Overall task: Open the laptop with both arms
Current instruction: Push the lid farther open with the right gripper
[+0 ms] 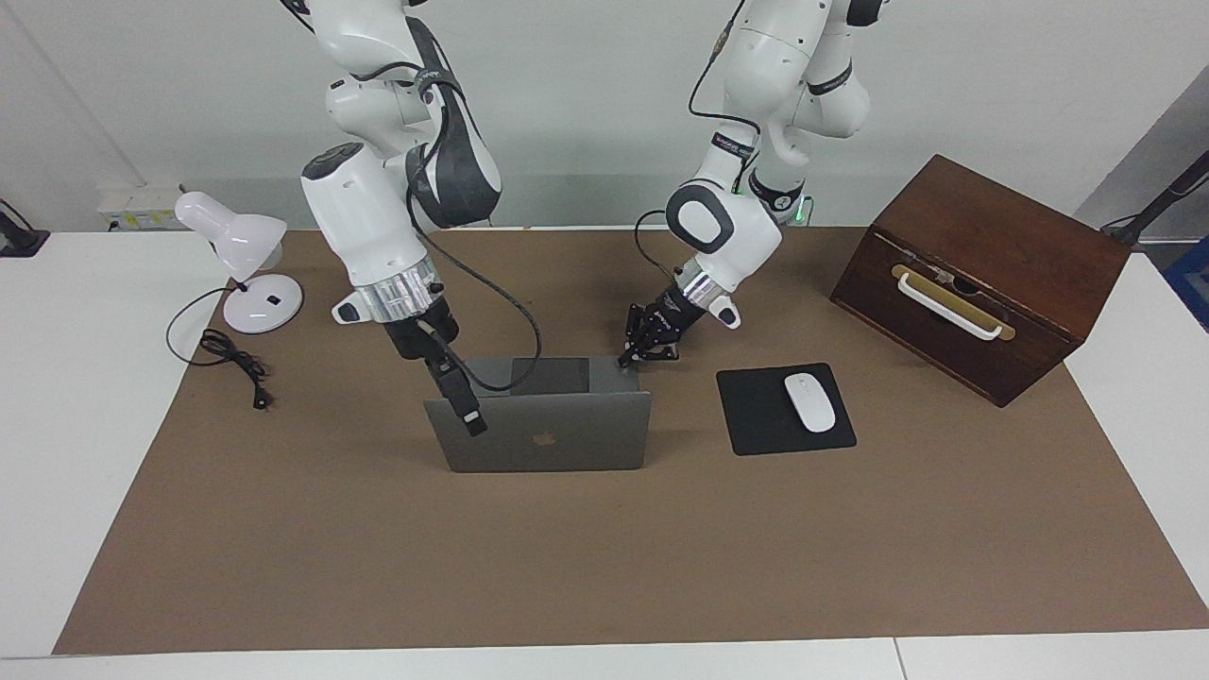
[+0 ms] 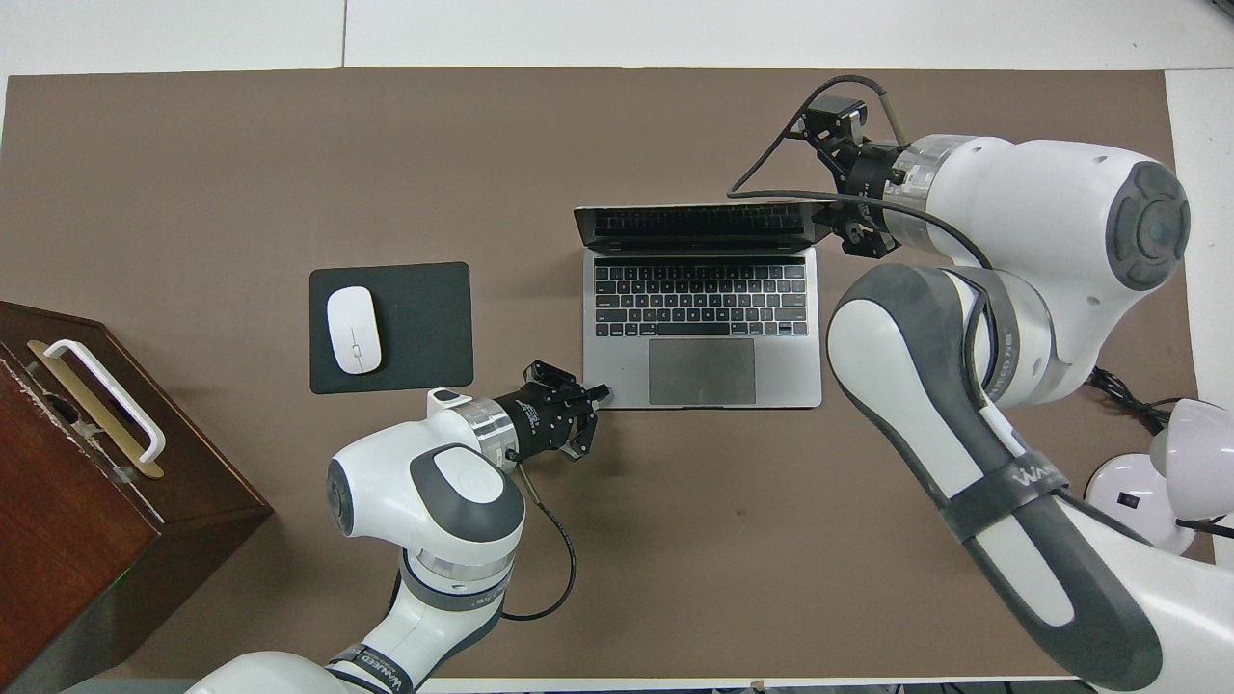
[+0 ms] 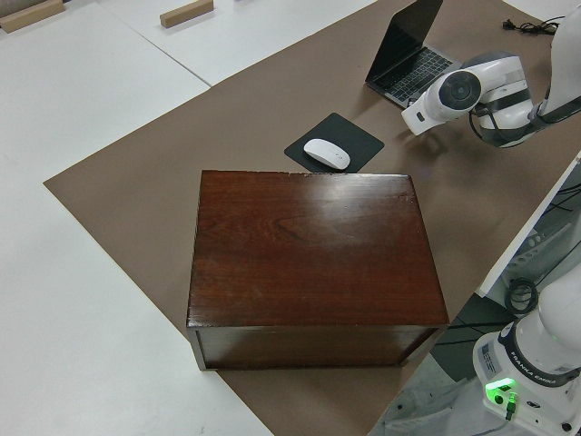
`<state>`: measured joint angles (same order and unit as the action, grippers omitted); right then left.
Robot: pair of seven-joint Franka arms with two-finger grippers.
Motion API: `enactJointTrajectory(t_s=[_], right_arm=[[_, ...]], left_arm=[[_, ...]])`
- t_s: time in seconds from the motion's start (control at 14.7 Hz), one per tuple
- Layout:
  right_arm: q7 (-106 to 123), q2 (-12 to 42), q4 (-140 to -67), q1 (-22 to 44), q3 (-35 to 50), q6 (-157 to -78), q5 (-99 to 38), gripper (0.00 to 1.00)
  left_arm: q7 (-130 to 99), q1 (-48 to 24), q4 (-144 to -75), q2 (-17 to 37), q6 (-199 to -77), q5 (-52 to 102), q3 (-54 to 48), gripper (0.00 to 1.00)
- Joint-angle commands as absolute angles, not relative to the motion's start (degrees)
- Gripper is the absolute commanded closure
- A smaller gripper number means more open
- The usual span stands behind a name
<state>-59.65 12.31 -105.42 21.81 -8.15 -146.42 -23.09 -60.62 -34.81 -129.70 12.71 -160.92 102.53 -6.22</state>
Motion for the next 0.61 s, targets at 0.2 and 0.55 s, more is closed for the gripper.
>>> enactJointTrajectory(t_s=[0.2,0.55], right_arm=[[-57.48,15.02,-100.82,21.79,-8.09,-146.25,-27.33,0.00],[-57.48,16.61,-99.14,22.06,-8.17,-146.43,-27.60,0.00]], left_arm=[[-59.33,-36.47,-128.50,15.91,-161.89,104.06,-5.80,1.00],[-59.33,-36.47,-128.50,15.91,-161.89,104.06,-5.80,1.00]])
